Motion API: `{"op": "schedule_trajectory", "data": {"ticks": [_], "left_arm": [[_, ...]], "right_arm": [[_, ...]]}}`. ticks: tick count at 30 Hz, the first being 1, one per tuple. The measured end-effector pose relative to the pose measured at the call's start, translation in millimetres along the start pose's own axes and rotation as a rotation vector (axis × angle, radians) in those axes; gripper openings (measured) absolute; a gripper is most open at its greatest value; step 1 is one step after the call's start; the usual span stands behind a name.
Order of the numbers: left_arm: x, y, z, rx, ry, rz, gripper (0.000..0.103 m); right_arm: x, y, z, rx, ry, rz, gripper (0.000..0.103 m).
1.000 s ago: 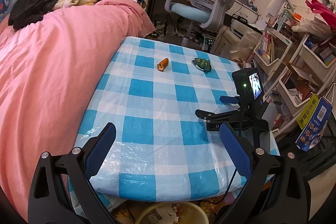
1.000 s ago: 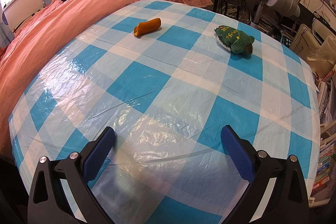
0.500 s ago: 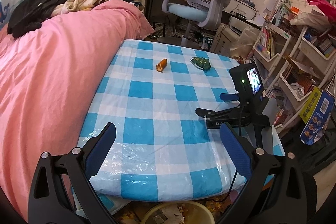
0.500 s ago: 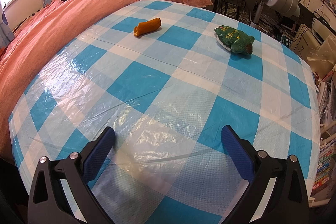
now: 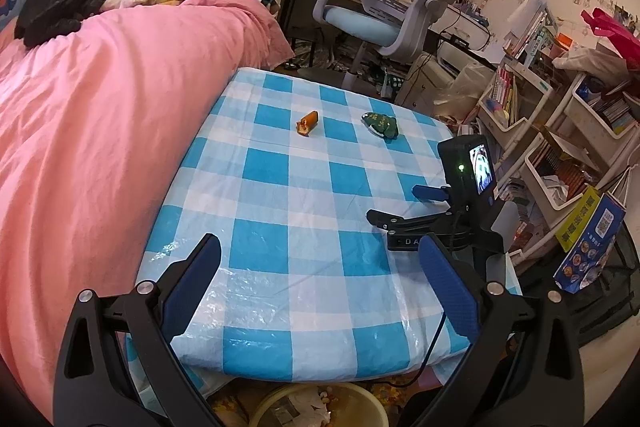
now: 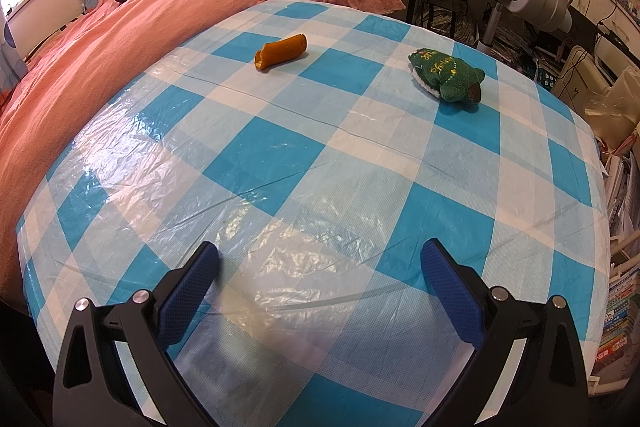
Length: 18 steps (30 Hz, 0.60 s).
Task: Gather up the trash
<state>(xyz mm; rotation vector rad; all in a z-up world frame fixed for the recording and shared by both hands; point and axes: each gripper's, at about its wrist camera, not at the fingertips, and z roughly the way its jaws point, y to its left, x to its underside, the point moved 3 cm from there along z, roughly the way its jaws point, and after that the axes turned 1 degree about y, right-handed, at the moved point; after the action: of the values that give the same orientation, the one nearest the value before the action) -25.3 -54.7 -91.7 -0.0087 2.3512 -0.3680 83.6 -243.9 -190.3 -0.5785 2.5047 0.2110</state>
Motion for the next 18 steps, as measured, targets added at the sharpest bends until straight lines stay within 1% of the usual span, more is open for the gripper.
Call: {"op": "schedule_trajectory", "data": {"ticks": [7,15,18], "left_arm": [[-0.1,0.2,-2.4,0.009,-0.005,-0.007,0.095],[1.0,-3.7,-4.2,-0.013,-0.011,0.027,0.095],[1.2,-3.0,-4.2,-0.012,-0.012,0.022,0.095]], "right_arm": [[-0.6,-0.4,0.6,0.000,0.000,0.000,0.097],[-0.7,-0.5,0.8,0.000,0.000,0.000,0.097],[-0.7,-0.6,0.8,0.000,0.000,0.000,0.097]]}}
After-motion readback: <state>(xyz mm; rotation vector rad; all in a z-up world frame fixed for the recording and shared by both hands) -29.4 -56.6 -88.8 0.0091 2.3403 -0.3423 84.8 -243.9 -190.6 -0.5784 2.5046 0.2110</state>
